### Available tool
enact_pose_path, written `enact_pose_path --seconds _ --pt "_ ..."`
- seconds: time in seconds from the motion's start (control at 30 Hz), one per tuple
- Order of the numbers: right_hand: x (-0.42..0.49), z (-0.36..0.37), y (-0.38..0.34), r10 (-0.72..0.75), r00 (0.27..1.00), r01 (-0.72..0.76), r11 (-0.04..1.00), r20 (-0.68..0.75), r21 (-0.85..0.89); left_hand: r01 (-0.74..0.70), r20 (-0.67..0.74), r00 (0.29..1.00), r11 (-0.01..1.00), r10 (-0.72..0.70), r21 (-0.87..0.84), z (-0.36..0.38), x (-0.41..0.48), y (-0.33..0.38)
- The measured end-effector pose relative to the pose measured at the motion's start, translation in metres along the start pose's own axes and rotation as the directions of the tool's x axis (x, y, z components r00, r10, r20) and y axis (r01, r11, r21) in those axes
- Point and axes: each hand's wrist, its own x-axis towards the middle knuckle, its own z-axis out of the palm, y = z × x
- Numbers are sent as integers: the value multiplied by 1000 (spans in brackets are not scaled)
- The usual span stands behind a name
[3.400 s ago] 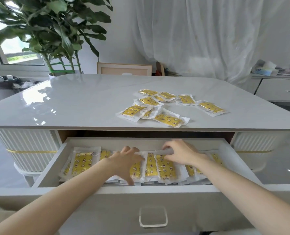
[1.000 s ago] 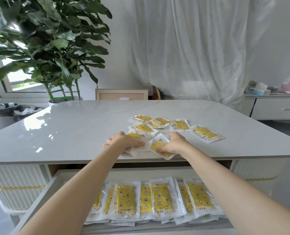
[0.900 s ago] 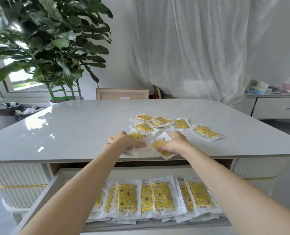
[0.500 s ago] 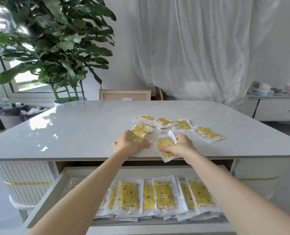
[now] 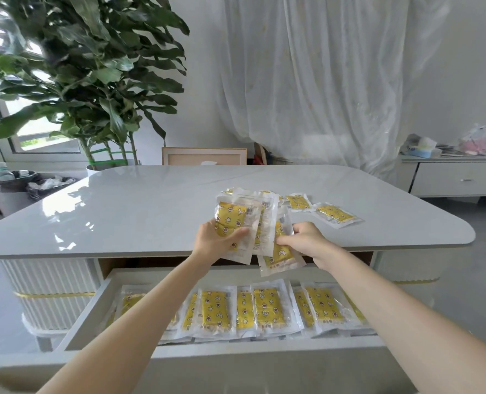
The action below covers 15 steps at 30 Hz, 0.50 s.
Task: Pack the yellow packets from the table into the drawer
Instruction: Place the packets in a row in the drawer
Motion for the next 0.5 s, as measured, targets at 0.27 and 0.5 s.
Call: enact_pose_path --seconds 0.27,0.5 --pt "-32 -18 10 26 969 13 988 246 -156 23 112 994 999 -18 -41 -10 -44 -7" --pt "-31 -31 49 183 960 -109 941 210 -322 51 283 958 999 -52 12 -1 -61 -22"
